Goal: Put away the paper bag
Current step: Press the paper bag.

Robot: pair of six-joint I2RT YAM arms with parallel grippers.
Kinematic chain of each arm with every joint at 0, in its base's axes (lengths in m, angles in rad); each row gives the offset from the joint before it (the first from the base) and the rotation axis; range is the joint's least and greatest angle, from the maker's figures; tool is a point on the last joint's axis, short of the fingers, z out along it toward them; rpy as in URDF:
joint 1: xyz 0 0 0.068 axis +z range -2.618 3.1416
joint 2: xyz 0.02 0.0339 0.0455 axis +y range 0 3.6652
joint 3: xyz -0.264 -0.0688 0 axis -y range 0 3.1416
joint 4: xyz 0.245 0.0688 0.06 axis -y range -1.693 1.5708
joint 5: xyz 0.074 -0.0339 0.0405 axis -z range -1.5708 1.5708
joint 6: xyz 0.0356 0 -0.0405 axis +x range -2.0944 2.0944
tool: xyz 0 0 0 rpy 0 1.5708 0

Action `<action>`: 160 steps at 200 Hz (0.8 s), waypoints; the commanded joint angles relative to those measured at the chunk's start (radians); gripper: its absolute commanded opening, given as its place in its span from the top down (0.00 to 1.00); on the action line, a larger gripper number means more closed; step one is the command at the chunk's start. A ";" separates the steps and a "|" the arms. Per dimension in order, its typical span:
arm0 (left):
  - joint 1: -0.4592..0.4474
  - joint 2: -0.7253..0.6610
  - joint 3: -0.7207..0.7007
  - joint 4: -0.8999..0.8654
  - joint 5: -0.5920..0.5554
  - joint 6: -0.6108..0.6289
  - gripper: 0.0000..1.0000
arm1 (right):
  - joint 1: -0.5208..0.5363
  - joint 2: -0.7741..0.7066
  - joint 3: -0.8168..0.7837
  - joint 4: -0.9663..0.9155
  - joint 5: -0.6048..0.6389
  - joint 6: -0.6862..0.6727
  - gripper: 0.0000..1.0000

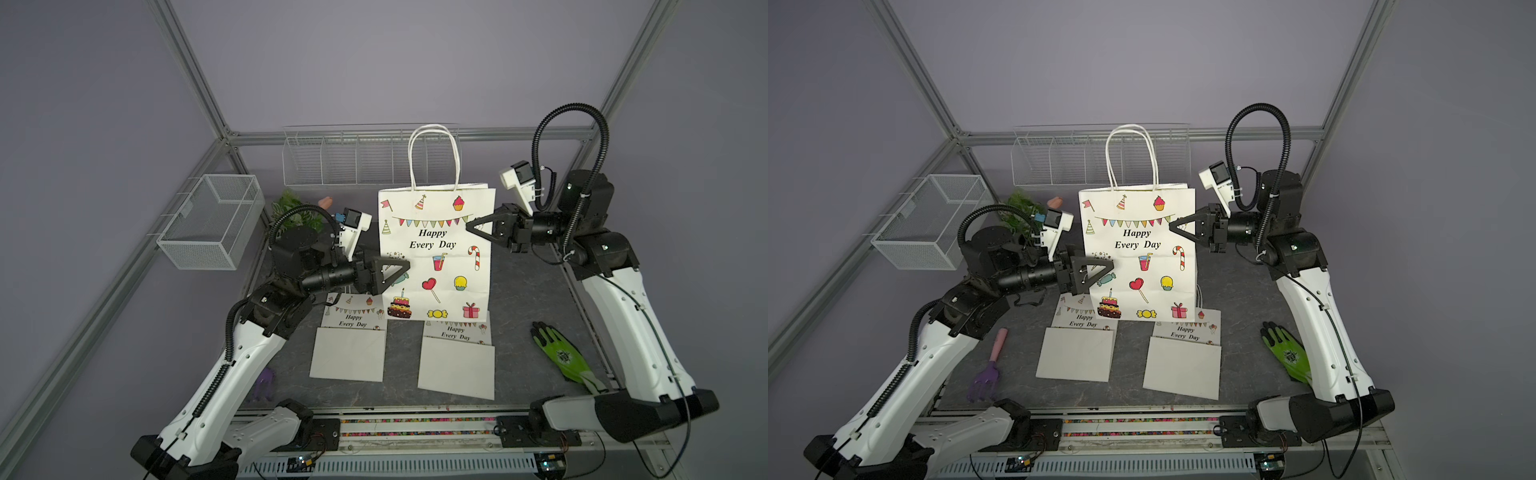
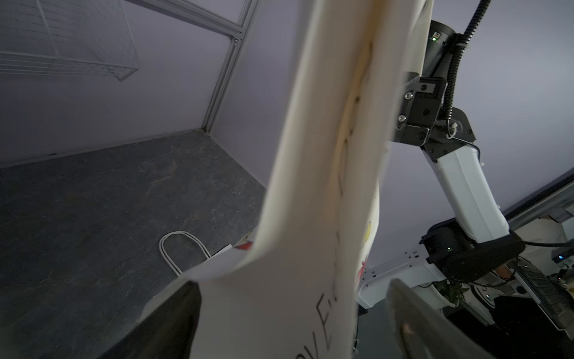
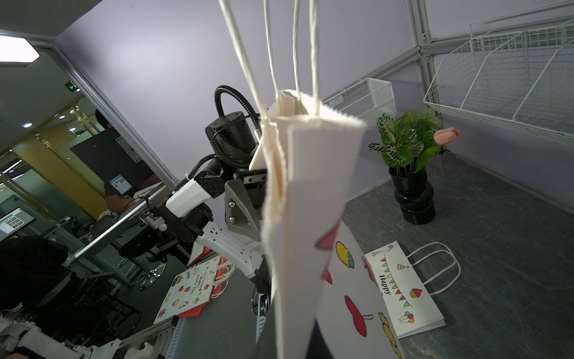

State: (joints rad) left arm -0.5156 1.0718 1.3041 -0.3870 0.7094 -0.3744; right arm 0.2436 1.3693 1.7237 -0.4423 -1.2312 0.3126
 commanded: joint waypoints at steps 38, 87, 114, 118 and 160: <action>0.306 -0.119 0.045 0.144 -0.070 -0.045 0.02 | -0.005 -0.015 -0.061 0.364 -0.172 0.254 0.93; 0.333 0.019 -0.078 0.791 0.198 -0.354 0.02 | 0.001 0.175 0.132 0.345 -0.297 0.259 0.93; 0.330 0.093 -0.053 0.962 0.333 -0.479 0.02 | 0.008 0.275 0.247 0.277 -0.320 0.237 0.93; 0.328 0.095 -0.049 0.965 0.346 -0.479 0.02 | 0.011 0.285 0.257 0.272 -0.320 0.237 0.93; 0.250 0.070 -0.011 0.814 0.461 -0.339 0.02 | 0.027 0.345 0.310 0.262 -0.293 0.250 0.93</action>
State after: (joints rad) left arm -0.2150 1.1843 1.2461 0.4446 1.0355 -0.7662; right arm 0.2604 1.7077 1.9915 -0.1696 -1.4990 0.5472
